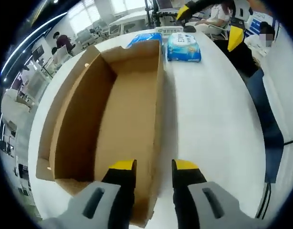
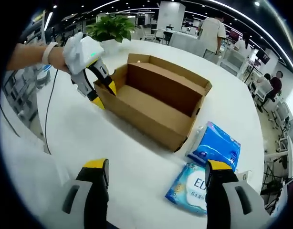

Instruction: Operate the shoe box by opening the lid, removing the specified soft item, and placing it in the target area until the item is outside and the box remains undamaged.

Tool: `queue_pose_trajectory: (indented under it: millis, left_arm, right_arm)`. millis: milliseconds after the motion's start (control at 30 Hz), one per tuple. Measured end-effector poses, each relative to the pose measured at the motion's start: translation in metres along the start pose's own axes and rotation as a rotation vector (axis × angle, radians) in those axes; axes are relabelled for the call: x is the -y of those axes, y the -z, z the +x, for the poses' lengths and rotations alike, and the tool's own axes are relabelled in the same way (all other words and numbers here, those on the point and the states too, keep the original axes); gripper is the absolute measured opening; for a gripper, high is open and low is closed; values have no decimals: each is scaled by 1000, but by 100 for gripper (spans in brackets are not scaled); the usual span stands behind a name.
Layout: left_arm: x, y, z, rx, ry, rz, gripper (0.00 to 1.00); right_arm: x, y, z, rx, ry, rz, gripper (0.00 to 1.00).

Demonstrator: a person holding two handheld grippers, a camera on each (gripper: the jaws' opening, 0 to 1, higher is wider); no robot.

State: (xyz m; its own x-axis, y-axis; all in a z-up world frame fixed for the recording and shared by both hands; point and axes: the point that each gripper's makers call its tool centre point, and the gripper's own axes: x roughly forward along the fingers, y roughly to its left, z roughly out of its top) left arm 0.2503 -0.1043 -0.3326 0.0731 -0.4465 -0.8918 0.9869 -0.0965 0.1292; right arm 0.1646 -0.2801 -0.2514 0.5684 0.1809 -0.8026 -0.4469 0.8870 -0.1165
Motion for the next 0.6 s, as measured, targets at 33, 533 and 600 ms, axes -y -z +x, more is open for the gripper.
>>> queue_pose_trajectory:
  millis: [33, 533, 600]
  left_arm:
    - [-1, 0, 2, -6, 3, -14, 27]
    - [1, -4, 12, -50, 5, 111, 6]
    - [2, -3, 12, -50, 7, 114, 5]
  right_arm:
    - [1, -1, 0, -1, 1, 3, 84]
    - [-3, -6, 4, 6, -19, 11, 83]
    - [-5, -8, 5, 13, -27, 17, 82]
